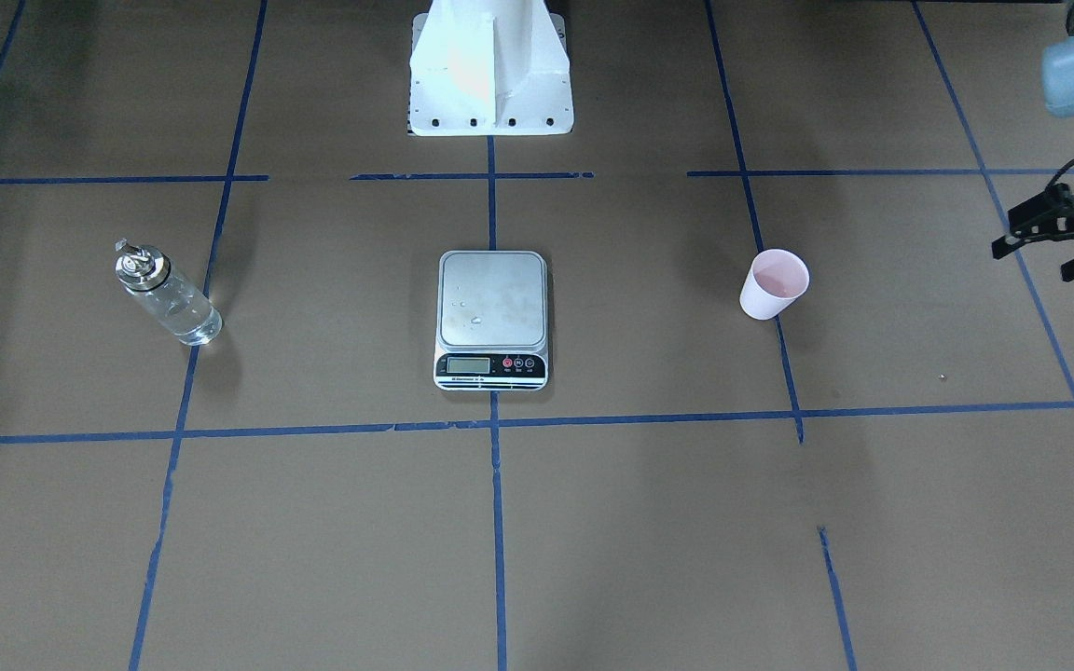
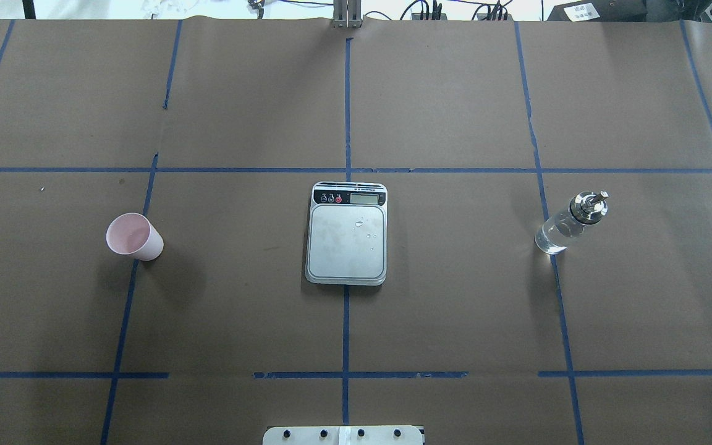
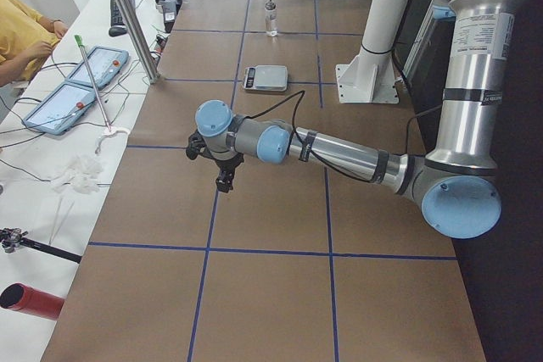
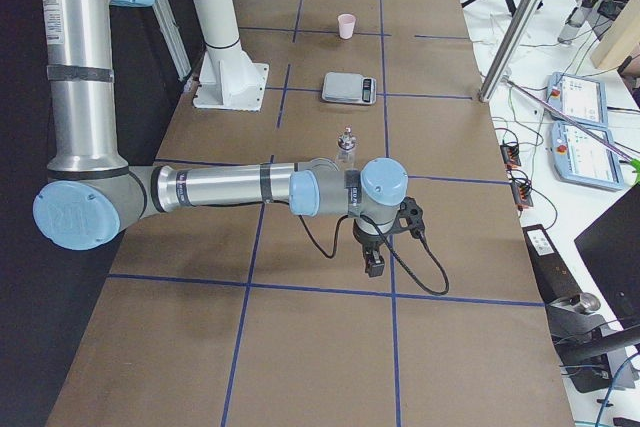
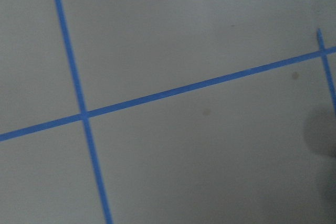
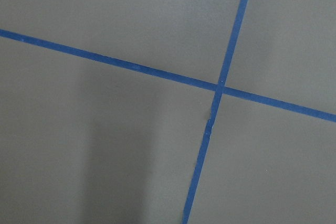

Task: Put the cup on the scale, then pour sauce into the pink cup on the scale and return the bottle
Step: 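Reach the left gripper down and grasp the pink paper cup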

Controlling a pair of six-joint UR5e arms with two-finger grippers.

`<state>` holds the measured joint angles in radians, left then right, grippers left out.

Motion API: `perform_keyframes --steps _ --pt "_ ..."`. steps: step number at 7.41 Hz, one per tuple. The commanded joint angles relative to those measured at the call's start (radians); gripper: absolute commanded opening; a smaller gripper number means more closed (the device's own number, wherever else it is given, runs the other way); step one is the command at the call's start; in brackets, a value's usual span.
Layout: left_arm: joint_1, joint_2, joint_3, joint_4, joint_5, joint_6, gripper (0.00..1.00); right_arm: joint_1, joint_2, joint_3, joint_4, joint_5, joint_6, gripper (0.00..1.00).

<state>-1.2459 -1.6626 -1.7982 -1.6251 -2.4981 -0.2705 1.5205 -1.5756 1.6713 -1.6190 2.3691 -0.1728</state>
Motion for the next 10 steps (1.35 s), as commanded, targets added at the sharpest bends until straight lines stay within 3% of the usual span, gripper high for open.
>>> perform_keyframes --steps 1,2,6,8,10 --pt "0.176 -0.061 -0.013 -0.038 0.072 -0.269 1.00 -0.002 -0.009 0.004 0.004 0.007 0.002 1.00" --pt "0.228 -0.062 -0.009 -0.067 0.134 -0.321 0.99 -0.002 -0.009 0.004 0.004 0.007 0.001 1.00" --pt "0.338 -0.080 0.008 -0.082 0.146 -0.380 0.93 -0.002 -0.009 -0.001 0.004 0.029 0.001 1.00" --pt "0.364 -0.094 0.022 -0.082 0.146 -0.378 0.84 -0.002 -0.009 -0.004 0.004 0.030 0.001 1.00" --pt "0.370 -0.094 0.033 -0.082 0.146 -0.377 0.65 -0.002 -0.009 -0.004 0.004 0.030 0.001 1.00"
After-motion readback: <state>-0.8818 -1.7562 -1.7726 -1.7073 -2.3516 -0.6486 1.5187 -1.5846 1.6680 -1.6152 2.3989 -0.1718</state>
